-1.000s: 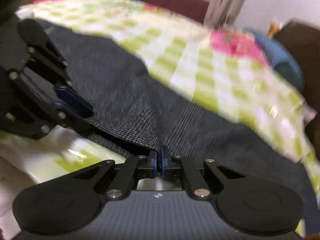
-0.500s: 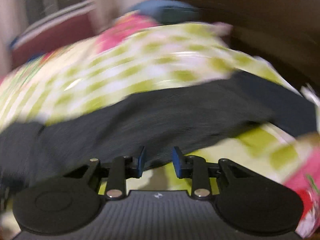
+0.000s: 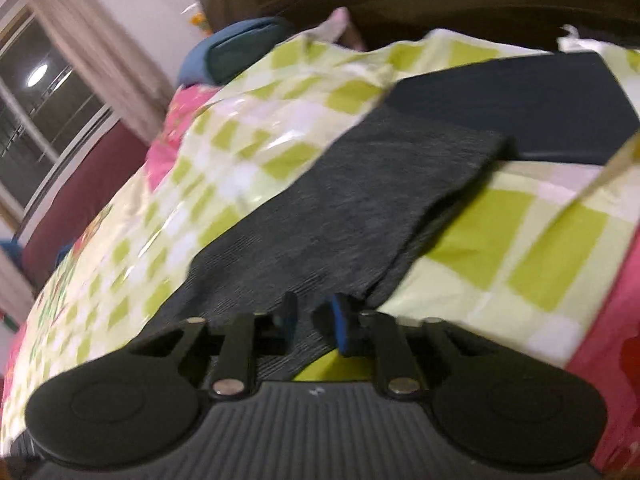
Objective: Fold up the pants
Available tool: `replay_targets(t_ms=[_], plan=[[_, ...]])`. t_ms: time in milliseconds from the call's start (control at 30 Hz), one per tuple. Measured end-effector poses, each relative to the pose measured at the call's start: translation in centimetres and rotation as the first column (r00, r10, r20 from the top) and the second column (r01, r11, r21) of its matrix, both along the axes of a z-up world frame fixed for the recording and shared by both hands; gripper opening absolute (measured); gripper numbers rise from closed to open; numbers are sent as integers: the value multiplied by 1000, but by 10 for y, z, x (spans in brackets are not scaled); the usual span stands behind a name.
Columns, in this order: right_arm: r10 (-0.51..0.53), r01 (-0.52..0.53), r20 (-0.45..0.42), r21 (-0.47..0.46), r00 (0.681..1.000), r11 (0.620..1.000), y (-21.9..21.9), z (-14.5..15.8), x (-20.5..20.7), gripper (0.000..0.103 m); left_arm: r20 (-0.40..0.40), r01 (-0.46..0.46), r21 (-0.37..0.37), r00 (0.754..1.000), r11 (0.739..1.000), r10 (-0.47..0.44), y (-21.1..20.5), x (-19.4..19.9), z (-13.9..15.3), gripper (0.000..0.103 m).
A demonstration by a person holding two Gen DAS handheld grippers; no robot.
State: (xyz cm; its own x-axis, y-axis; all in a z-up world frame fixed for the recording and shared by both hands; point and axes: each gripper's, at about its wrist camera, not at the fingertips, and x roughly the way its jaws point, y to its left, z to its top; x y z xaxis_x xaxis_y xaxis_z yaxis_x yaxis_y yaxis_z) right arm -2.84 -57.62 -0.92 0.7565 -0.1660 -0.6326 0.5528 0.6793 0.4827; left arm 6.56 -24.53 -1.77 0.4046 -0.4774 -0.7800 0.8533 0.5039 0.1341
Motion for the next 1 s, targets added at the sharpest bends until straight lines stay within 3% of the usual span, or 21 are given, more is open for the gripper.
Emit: replay_targets(t_ms=[133, 200, 333, 500, 567, 700, 833, 1000], plan=[[-91, 91, 17, -58, 996, 994, -11, 14, -14, 22, -12, 1, -1, 1000, 1000, -1, 1, -2, 1, 33], [-143, 143, 3, -78, 990, 987, -20, 15, -18, 22, -9, -2, 5, 1000, 1000, 2, -1, -2, -1, 33], [-208, 207, 27, 12, 978, 978, -38, 5, -21, 23, -1, -3, 12, 1000, 1000, 3, -3, -3, -1, 33], [-228, 227, 56, 28, 972, 974, -45, 4, -9, 30, 0, 1, 24, 1000, 1000, -1, -5, -3, 0, 33], [-226, 226, 36, 17, 973, 974, -48, 5, -4, 6, 2, 1, 27, 1000, 1000, -1, -5, -3, 0, 33], [-217, 215, 61, 38, 974, 976, -58, 12, -12, 5, -36, 5, -7, 999, 1000, -5, 0, -1, 5, 33], [-227, 228, -13, 27, 974, 973, -64, -3, -7, 4, -38, 20, 14, 999, 1000, -20, 0, -1, -2, 33], [-209, 205, -73, -58, 975, 977, -58, 6, -6, 6, -51, 47, 35, 998, 998, -45, 13, -5, 1, 33]])
